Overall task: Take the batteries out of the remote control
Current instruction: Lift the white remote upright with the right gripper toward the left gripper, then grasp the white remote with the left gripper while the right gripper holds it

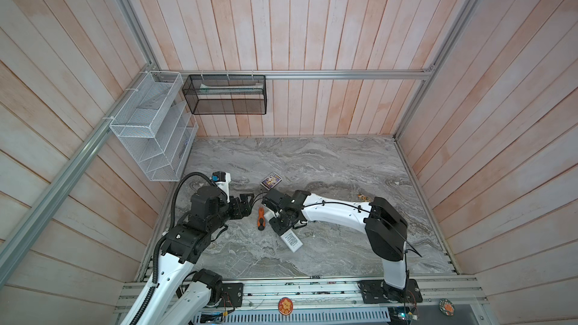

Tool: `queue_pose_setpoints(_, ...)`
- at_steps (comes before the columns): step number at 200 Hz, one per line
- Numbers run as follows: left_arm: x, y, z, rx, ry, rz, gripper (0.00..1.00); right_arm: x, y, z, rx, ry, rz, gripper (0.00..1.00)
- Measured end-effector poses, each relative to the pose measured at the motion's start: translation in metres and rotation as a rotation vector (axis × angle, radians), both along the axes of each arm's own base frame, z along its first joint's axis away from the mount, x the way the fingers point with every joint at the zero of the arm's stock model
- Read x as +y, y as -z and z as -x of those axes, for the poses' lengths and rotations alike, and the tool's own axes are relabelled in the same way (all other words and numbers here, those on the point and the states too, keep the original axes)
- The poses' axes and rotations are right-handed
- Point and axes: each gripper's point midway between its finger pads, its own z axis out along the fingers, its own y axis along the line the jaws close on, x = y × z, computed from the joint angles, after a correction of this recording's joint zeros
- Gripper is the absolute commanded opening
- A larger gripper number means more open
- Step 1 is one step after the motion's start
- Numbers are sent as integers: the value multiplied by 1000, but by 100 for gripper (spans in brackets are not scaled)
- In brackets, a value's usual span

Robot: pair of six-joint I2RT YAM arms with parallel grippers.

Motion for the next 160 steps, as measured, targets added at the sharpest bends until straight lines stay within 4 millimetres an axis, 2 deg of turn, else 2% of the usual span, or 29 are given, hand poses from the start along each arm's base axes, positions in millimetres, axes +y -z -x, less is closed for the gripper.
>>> queue_pose_setpoints(16, 0, -1, 0, -2, -1, 7, 86, -5, -32, -12, -19, 51, -100, 24)
queue_pose_setpoints(30, -2, -5, 0, -14, 4, 21, 87, -20, -58, -27, -24, 123, -199, 24)
queue_pose_setpoints(46, -7, -14, 1, -42, 29, 52, 89, -50, -84, -50, -24, 249, -330, 24)
queue_pose_setpoints(59, -17, -24, 1, -70, 70, 101, 91, -76, -96, -66, -15, 359, -429, 24)
queue_pose_setpoints(75, -34, -34, -1, -100, 141, 182, 100, -110, -99, -80, 13, 509, -550, 24)
queue_pose_setpoints(97, -66, -26, 1, -88, 256, 281, 100, -144, -92, -84, 74, 684, -675, 23)
queue_pose_setpoints(121, -117, -1, 19, -16, 415, 300, 100, -160, -89, -80, 138, 823, -786, 22)
queue_pose_setpoints(134, -142, 5, 28, 8, 489, 310, 100, -166, -93, -77, 162, 878, -851, 23)
queue_pose_setpoints(160, -178, 13, 31, 21, 552, 338, 100, -172, -104, -71, 208, 964, -967, 23)
